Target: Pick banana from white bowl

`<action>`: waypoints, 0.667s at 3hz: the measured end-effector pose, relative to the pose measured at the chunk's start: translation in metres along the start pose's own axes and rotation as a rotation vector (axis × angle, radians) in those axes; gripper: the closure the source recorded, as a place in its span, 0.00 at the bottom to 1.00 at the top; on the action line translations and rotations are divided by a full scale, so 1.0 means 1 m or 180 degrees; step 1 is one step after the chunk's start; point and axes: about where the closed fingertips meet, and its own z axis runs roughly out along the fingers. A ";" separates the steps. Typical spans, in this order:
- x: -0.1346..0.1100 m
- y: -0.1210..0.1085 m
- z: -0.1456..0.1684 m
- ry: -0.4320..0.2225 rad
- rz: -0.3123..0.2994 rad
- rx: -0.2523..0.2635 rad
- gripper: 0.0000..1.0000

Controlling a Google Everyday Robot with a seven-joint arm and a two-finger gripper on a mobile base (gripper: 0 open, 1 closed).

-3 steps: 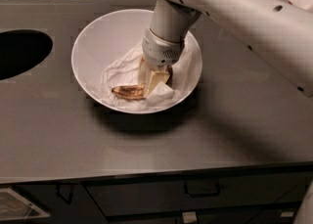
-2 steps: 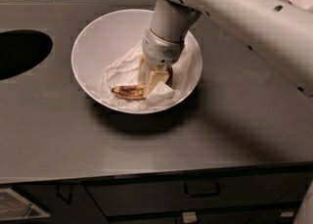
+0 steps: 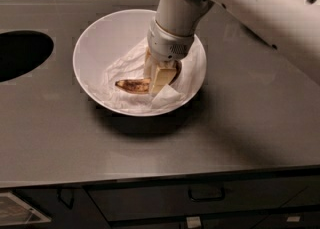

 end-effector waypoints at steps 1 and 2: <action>-0.010 0.004 -0.029 0.0092 -0.0056 0.0230 1.00; -0.021 0.007 -0.050 0.0138 -0.0128 0.0453 1.00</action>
Offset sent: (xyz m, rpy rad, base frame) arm -0.0213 0.0018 0.0836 0.0190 -0.2435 -0.0108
